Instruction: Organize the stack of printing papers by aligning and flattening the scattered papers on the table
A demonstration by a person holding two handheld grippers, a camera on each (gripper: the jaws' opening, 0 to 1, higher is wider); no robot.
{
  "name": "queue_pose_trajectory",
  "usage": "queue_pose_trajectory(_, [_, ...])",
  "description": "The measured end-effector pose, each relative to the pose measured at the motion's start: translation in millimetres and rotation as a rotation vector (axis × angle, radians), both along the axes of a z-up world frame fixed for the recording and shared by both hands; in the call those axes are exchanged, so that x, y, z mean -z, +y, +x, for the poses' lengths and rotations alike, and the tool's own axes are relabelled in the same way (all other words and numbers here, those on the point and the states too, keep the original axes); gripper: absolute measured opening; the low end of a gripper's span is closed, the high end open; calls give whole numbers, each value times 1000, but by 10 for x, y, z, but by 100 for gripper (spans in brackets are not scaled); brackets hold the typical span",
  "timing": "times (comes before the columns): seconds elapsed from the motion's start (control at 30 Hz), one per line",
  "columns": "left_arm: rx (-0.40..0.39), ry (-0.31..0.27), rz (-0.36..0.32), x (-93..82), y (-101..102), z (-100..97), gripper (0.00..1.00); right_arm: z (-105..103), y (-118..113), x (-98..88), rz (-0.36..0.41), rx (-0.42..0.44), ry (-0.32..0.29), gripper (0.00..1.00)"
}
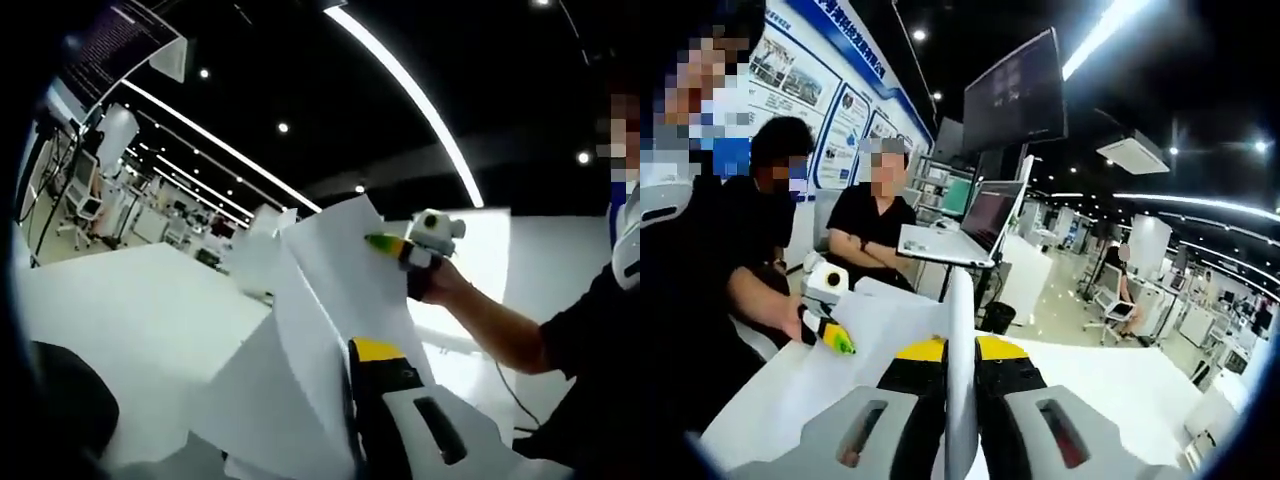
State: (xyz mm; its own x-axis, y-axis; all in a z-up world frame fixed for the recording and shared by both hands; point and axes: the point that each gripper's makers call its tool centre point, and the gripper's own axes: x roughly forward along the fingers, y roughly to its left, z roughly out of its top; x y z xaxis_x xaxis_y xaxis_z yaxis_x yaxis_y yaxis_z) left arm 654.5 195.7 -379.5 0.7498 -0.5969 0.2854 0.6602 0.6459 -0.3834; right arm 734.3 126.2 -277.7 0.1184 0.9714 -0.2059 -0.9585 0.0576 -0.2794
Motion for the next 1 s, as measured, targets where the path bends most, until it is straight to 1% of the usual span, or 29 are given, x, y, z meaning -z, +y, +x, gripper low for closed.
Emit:
queue_pose_trajectory(0.1, [14,-1,-6,-9,-20,-13,11,-32,44,19,-6,-17,-28,5])
queue_pose_trajectory(0.27, [21,1,-10,-12,-29,-20,11,-19,89,39,-4,-28,-19,5])
queue_pose_trajectory(0.43, [26,0,-13,-20,-41,-32,12,-77,154,78,-6,-52,-18,5])
queue_pose_trajectory(0.7, [32,3,-18,-29,-55,-47,15,-103,230,148,-7,-71,1,5])
queue_pose_trajectory(0.9, [33,7,-25,-33,-55,-50,16,-173,280,202,-11,-89,13,5])
queue_pose_trajectory(1.0, [32,7,-28,-35,-55,-51,16,-194,315,218,-1,-96,38,5])
